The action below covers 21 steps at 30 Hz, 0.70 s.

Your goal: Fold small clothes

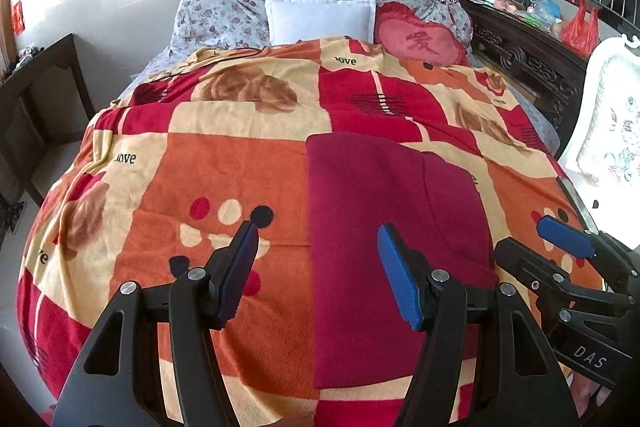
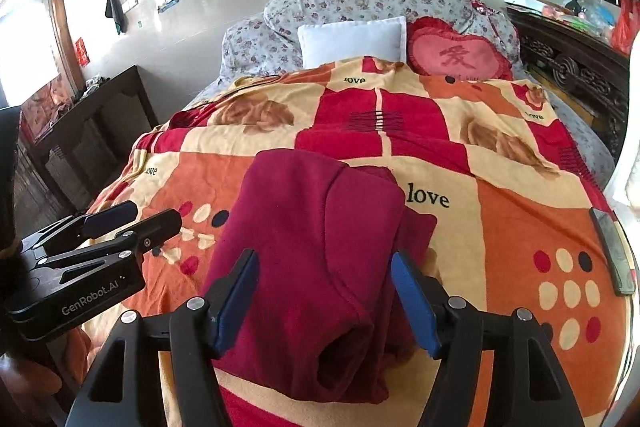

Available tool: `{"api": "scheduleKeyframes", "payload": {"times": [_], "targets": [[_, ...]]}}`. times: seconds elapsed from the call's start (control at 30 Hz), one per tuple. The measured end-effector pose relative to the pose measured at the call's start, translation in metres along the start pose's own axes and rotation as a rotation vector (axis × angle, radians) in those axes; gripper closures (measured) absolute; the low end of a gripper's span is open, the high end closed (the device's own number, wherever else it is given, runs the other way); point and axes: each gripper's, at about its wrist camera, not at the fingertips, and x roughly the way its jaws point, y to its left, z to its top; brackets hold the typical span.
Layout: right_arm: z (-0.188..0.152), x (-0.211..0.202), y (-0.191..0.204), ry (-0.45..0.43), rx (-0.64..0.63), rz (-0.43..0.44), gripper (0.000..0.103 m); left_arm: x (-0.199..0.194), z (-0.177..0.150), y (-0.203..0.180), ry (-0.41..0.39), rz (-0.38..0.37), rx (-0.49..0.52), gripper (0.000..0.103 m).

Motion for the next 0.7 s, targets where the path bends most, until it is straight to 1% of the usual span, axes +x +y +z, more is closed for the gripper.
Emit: {"api": "scheduleKeyframes", "payload": {"times": [0.33,0.7], "targets": [[-0.003,0.007,-0.005,0.024,0.014,-0.006,0.036,0.003,-0.001,-0.003,0.014,0.004,0.008,0.041],[-0.005,0.012,-0.008,0.037,0.038,0.006,0.036,0.009,-0.003,-0.002,0.019,0.014,0.012,0.041]]}}
